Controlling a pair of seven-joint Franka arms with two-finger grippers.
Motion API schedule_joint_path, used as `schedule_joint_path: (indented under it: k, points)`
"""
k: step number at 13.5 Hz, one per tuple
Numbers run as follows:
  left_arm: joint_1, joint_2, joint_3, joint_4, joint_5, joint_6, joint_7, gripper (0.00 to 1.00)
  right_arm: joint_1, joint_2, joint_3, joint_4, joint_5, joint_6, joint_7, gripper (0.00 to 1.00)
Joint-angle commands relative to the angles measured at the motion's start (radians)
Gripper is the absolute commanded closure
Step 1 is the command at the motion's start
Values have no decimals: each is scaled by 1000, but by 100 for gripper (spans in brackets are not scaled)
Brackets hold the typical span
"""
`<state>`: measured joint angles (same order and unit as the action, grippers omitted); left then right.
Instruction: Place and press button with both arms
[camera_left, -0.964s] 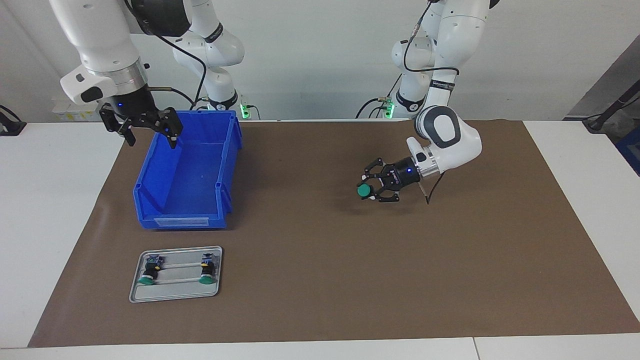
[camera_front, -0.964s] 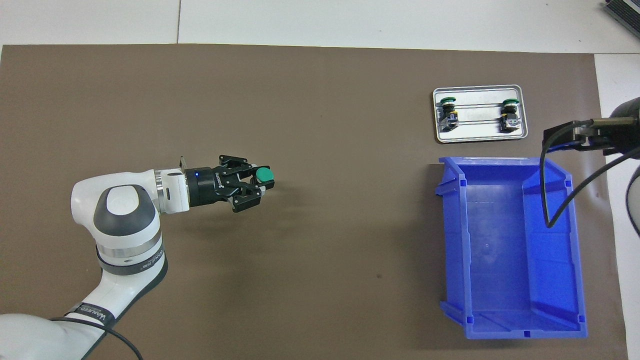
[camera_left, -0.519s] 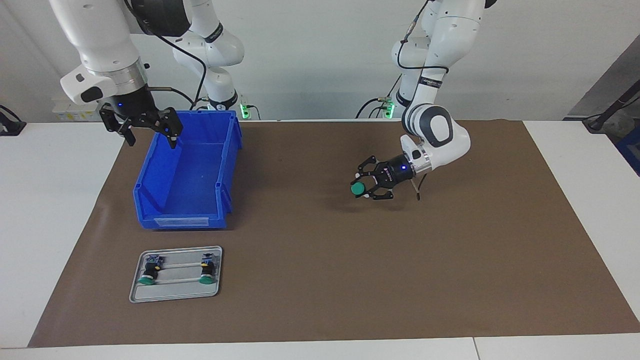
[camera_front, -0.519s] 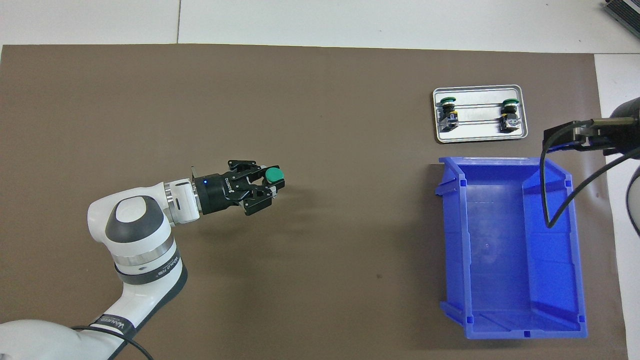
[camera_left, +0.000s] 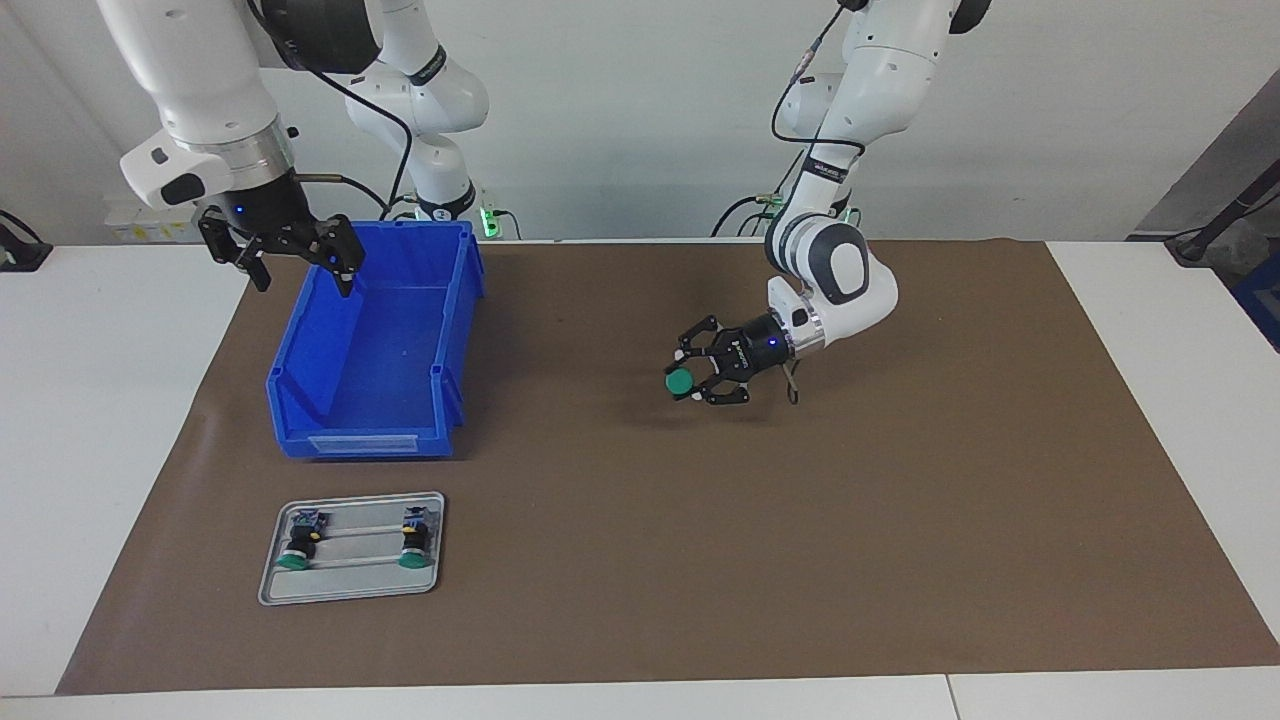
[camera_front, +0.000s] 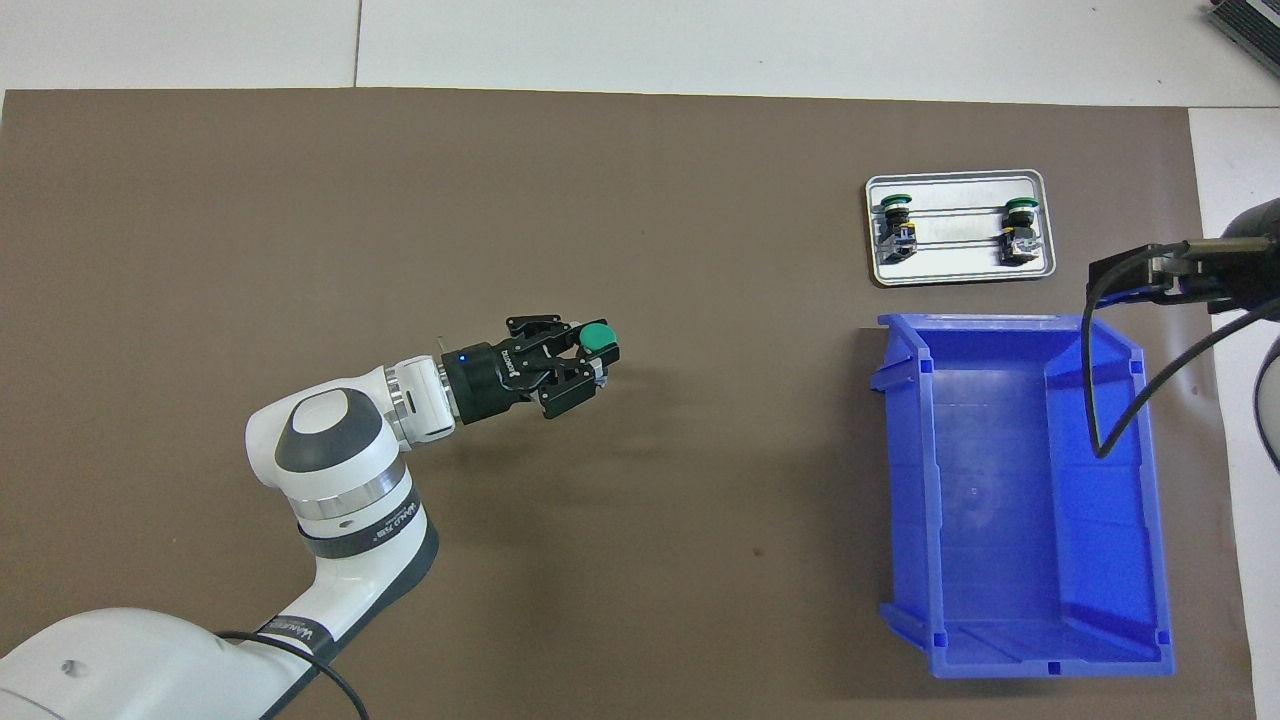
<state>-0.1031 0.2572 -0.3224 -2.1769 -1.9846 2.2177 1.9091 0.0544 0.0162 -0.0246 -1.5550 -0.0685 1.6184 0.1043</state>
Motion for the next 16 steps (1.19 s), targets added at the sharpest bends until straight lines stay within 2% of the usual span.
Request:
schedule_joint_path:
  k: [1,6,12,16]
  points:
    - [-21,51,13,54,-22,37,25,100,-10,-33,2,-39,-8,9,-26,0]
    - [-64,118,13,173,-19,184,24,100,-10,-33,2,-39,-8,9,-26,0]
    - [-63,122,11,184,59,171,27,100,-8,-35,0,-43,-8,9,-26,0]
    - [-75,114,9,187,46,178,28,100,-10,-36,0,-45,-8,9,-26,0]
